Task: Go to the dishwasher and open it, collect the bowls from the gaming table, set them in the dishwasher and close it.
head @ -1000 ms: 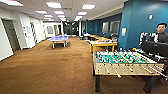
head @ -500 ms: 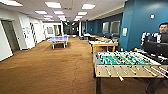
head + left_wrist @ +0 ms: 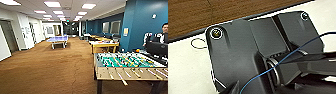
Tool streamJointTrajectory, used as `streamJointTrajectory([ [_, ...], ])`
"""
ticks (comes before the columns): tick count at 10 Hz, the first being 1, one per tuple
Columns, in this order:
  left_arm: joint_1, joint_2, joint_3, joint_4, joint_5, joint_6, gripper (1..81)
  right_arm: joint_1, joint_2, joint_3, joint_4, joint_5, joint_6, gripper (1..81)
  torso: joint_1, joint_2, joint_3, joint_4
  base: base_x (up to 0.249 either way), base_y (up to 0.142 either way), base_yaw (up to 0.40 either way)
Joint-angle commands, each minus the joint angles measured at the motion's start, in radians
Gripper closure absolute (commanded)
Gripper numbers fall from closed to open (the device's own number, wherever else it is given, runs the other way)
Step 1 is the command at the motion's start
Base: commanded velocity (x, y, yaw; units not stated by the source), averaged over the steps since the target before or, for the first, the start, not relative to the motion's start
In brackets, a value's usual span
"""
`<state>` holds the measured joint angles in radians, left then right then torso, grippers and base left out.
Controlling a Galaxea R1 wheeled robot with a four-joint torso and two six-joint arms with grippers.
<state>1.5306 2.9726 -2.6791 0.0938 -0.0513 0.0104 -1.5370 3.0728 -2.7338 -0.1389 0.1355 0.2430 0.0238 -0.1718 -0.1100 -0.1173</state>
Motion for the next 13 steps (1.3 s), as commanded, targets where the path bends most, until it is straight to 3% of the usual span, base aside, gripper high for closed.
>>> streamJointTrajectory([
  [1,-0.054,-0.006,-0.001,-0.005,0.048,0.0,1.0,0.059,0.003,0.002,-0.008,-0.039,-0.004,1.0,0.0,0.0,0.0,0.0,0.172,0.0,0.0],
  [13,-0.053,-0.009,-0.001,-0.006,0.047,-0.001,1.0,0.06,0.007,0.007,-0.01,-0.039,-0.005,1.0,-0.003,-0.001,0.001,0.0,0.176,0.01,0.0],
])
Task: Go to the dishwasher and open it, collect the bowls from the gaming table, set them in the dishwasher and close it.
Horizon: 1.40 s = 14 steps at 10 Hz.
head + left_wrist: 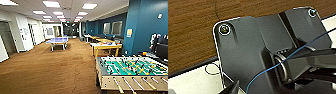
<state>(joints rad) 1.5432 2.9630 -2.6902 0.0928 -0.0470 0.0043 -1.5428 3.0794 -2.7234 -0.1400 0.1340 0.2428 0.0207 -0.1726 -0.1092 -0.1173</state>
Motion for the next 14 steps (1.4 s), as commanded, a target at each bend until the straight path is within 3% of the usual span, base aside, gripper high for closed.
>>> streamJointTrajectory([
  [1,-0.065,0.001,0.01,-0.005,0.042,0.005,1.0,0.066,0.0,-0.004,-0.009,-0.037,-0.005,1.0,0.0,0.0,0.0,0.0,0.177,0.062,0.0],
  [4,-0.064,0.001,0.01,-0.005,0.042,0.005,1.0,0.065,0.0,-0.004,-0.009,-0.037,-0.005,1.0,0.0,0.0,0.0,0.0,0.177,0.062,0.0],
  [14,-0.062,0.004,0.01,-0.005,0.042,0.005,1.0,0.065,0.0,-0.004,-0.009,-0.037,-0.005,1.0,-0.001,0.0,0.0,0.0,0.177,0.0,0.0],
])
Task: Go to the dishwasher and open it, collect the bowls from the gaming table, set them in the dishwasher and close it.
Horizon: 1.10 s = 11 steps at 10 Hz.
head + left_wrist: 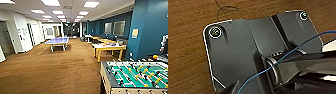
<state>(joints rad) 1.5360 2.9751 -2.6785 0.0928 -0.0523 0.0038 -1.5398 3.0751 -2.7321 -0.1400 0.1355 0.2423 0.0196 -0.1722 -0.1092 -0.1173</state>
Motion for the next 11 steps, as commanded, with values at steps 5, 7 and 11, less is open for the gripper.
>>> streamJointTrajectory([
  [5,-0.055,-0.007,-0.001,-0.005,0.048,0.005,1.0,0.065,0.004,0.002,-0.009,-0.039,-0.005,1.0,0.0,0.0,0.0,0.0,0.177,0.0,0.0],
  [7,-0.055,-0.007,-0.001,-0.005,0.048,0.005,1.0,0.063,0.004,0.0,-0.009,-0.039,-0.005,1.0,0.0,0.0,0.0,0.0,0.177,0.0,0.0],
  [11,-0.055,-0.008,-0.001,-0.005,0.048,0.005,1.0,0.065,0.004,0.002,-0.009,-0.039,-0.005,1.0,-0.001,-0.001,0.0,0.0,0.178,0.0,0.0],
])
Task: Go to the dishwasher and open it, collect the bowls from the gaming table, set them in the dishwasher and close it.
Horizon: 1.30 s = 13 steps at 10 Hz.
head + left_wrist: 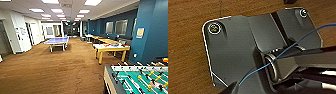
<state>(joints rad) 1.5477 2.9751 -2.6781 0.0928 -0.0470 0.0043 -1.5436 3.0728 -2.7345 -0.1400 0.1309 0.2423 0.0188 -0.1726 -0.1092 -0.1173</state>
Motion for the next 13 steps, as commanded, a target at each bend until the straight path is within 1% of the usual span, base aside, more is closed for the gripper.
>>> streamJointTrajectory([
  [1,-0.067,-0.008,-0.002,-0.005,0.042,0.005,1.0,0.067,0.005,0.003,-0.009,-0.034,-0.005,1.0,0.0,0.0,0.0,0.0,0.179,0.0,0.0],
  [13,-0.065,-0.005,-0.002,-0.005,0.042,0.006,1.0,0.065,0.005,0.003,-0.009,-0.034,-0.005,1.0,-0.001,0.0,0.0,0.0,0.184,0.0,0.0],
])
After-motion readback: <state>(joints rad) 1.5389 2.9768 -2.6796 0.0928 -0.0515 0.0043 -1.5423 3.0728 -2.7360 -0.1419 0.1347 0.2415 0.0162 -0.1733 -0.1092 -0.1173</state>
